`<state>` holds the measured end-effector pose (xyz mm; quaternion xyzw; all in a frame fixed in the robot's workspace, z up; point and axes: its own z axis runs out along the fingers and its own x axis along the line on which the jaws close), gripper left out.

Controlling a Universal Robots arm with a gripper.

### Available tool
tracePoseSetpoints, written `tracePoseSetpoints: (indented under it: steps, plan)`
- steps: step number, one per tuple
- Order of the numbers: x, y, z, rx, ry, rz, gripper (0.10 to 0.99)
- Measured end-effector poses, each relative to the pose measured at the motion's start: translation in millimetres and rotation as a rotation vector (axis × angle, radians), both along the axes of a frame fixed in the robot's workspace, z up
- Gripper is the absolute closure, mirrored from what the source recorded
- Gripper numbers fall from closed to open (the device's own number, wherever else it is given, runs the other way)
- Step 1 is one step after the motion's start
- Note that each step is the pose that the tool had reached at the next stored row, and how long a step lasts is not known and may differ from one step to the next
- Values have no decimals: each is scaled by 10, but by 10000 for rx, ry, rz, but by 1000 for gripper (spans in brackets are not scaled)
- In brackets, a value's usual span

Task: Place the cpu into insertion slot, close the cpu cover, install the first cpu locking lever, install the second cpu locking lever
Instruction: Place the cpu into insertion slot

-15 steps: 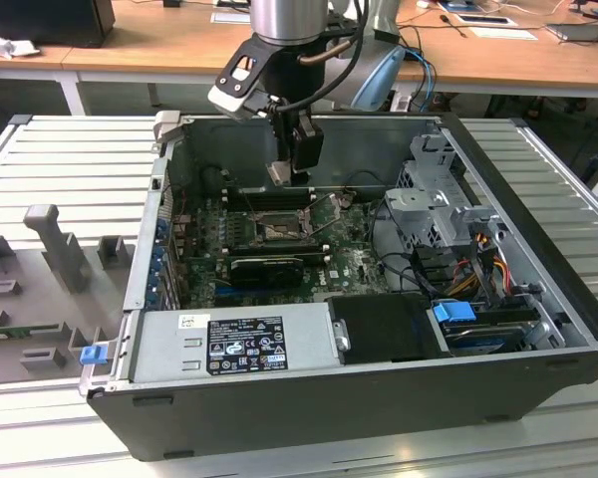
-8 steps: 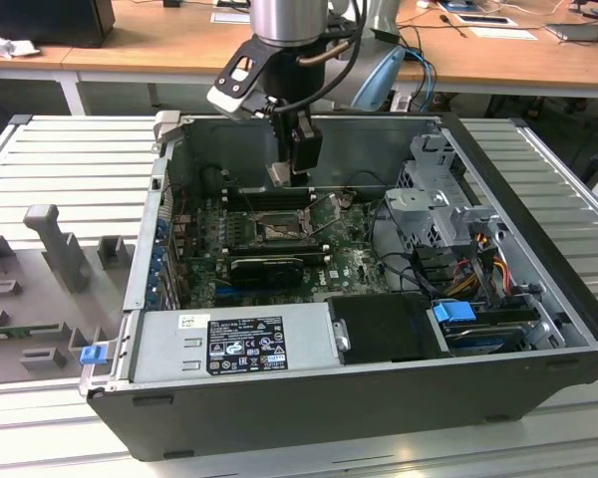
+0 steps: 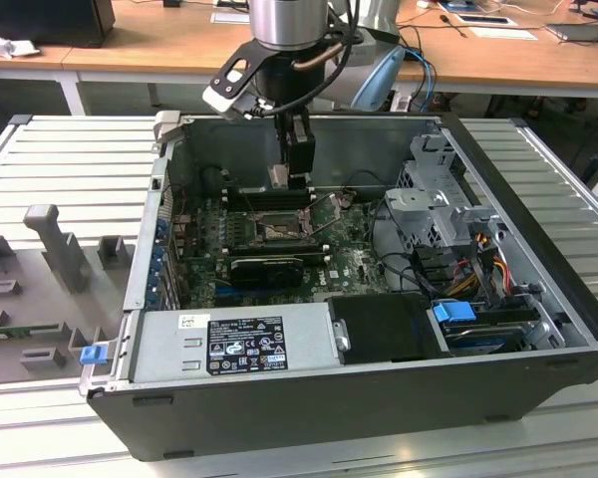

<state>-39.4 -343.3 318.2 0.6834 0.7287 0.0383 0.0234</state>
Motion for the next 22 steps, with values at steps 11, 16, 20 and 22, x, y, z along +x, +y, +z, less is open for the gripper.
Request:
tracePoseSetpoints:
  steps: [11, 16, 20, 22]
  plan:
    - [-1, 0, -86, 0, 0, -400, 553]
    - [-1, 0, -171, -34, 0, -438, 553]
    - [-2, 0, -254, -42, 0, -437, 553]
    - [-2, 0, -272, -42, 1, -438, 553]
